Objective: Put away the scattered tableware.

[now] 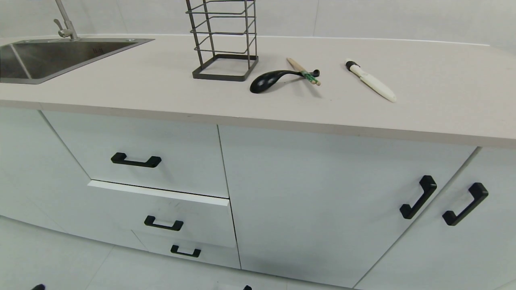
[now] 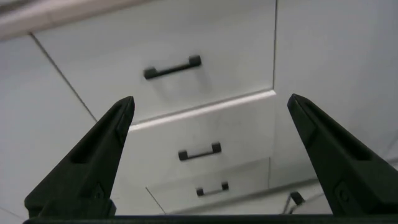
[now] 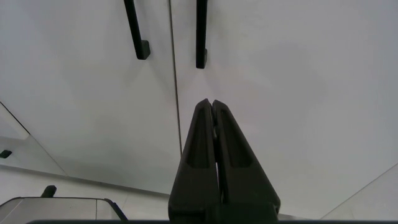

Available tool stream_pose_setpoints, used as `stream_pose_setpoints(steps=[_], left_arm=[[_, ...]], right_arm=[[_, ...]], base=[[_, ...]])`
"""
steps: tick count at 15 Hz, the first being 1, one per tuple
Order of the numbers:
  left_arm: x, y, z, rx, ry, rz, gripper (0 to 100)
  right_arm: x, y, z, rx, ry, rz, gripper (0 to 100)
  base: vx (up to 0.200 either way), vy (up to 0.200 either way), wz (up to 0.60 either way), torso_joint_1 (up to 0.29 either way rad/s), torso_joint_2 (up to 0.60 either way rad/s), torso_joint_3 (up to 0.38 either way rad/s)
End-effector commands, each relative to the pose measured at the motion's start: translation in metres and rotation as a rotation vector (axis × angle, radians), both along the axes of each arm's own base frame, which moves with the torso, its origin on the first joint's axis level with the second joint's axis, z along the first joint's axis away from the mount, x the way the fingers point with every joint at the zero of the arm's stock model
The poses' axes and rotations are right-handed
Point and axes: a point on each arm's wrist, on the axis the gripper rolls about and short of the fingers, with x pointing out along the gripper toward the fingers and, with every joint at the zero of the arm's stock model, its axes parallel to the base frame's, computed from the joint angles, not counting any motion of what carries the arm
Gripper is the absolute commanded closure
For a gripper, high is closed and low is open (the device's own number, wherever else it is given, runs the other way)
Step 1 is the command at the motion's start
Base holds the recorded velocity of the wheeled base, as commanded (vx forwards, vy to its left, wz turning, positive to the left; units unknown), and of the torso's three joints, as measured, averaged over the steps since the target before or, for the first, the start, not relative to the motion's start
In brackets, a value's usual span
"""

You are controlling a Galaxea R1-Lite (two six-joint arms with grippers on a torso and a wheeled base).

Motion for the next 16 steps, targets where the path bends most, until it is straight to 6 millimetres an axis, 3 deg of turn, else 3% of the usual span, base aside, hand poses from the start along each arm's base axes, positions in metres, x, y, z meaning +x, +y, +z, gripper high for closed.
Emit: stream_pose_setpoints(steps=[1,3,6,8,13,16], left_arm=[[0.034,-0.002,-0.006,0.079,0.242,-0.053,0],[0.049,-0.003,-0.008,0.202,0.285,-0.086,0],[0.091,-0.004,-0.022,0.622,0.373,-0.193,0],[0.105,-0.003,-0.029,0.842,0.387,-0.207,0],[0.137,-0.010,-0.042,1.048,0.444,-0.362,0],[0.128,-0.010,-0.057,1.043,0.507,-0.394,0]], right_arm=[[0.000,0.000,0.000,-0.001,0.001,0.001,100],[0.000,0.000,0.000,-0.001,0.001,0.001,100],[0.000,0.000,0.000,-0.001,0.001,0.001,100],[0.000,0.000,0.000,-0.001,0.001,0.001,100],[0.000,0.000,0.000,-0.001,0.001,0.001,100],[0.000,0.000,0.000,-0.001,0.001,0.001,100]], base=[[0.000,0.000,0.00,0.000,0.00,0.000],[0.000,0.000,0.00,0.000,0.00,0.000],[0.000,0.000,0.00,0.000,0.00,0.000],[0.000,0.000,0.00,0.000,0.00,0.000],[0.000,0.000,0.00,0.000,0.00,0.000],[0.000,0.000,0.00,0.000,0.00,0.000]])
